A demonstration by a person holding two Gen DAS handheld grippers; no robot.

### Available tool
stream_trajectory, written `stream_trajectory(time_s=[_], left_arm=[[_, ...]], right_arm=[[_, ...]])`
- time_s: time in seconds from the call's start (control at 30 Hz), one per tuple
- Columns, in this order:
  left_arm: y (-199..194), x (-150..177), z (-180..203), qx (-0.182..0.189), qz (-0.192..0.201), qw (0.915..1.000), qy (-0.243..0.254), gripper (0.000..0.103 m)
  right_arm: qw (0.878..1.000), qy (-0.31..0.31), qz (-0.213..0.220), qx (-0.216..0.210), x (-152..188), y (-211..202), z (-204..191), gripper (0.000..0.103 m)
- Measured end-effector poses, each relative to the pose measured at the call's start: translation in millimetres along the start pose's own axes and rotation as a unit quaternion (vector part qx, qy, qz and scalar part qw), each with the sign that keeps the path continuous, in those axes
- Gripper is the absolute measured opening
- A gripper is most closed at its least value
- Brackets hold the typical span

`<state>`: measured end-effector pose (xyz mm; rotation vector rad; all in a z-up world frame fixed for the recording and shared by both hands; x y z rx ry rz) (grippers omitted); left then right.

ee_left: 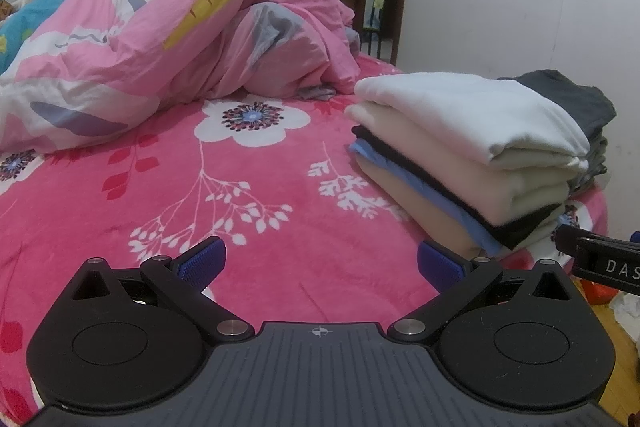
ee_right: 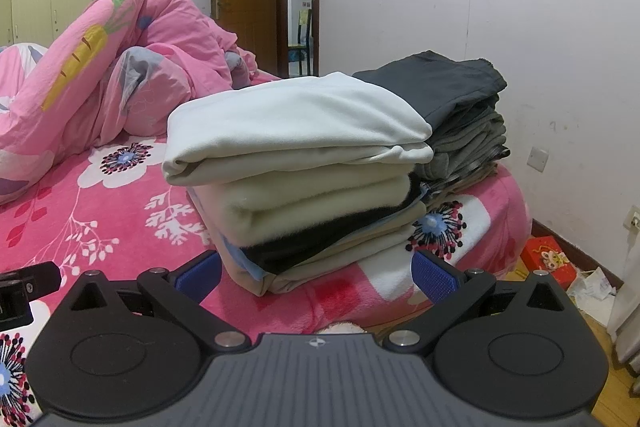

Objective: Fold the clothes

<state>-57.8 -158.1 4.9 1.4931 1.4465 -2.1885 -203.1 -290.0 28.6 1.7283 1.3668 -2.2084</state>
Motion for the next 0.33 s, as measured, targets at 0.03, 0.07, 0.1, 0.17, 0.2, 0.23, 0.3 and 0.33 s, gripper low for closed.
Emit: stream_trajectory(time_s=[0.03,0.07,0.1,0.17,0.2,0.23,0.3,0.33], left_arm=[[0.0,-0.1,0.1,0.0,0.0,1.0,0.0,0.103],[0.3,-0.1,0.0,0.0,-0.001,1.0,0.0,0.103],[0.6,-0.1,0.0,0.0,-0.001,1.0,0.0,0.103],[0.9,0.1,0.1,0.001,-0.002,1.0,0.001,0.103],[1.0,0.1,0.1,0.0,-0.001,1.0,0.001,0.103],[1.1,0.3,0.3,0.0,-0.001,1.0,0.001,0.103],[1.1,0.7,0.8,-0.001,-0.001,1.0,0.001,0.103],[1.2,0.9,1.1,-0.001,-0.001,1.0,0.001,0.103]], right_arm=[[1.0,0.0,0.0,0.0,0.1,0.3,0.1,0.103],[1.0,0.0,0.0,0.0,0.1,0.5,0.1,0.103],[1.0,0.0,0.0,-0.001,0.2,0.7,0.1,0.103],[1.0,0.0,-0.001,-0.001,0.3,1.2,0.0,0.103],[1.0,0.0,-0.001,-0.001,0.6,1.2,-0.2,0.103],[1.0,0.0,-0.001,-0.001,0.8,1.3,-0.4,0.103],[1.0,0.0,-0.001,-0.001,1.0,1.4,-0.3,0.103],[1.0,0.001,-0.002,-0.001,0.9,1.6,-0.2,0.103]])
Point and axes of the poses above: each gripper's, at about its wrist camera, not at the fingertips, and y roughly the way its jaws point, z to its right, x to its underside, the point moved 2 cm from there along y, roughly the way its jaws point, and after that the axes turned 5 degrees about -z, right-handed, at the moved point
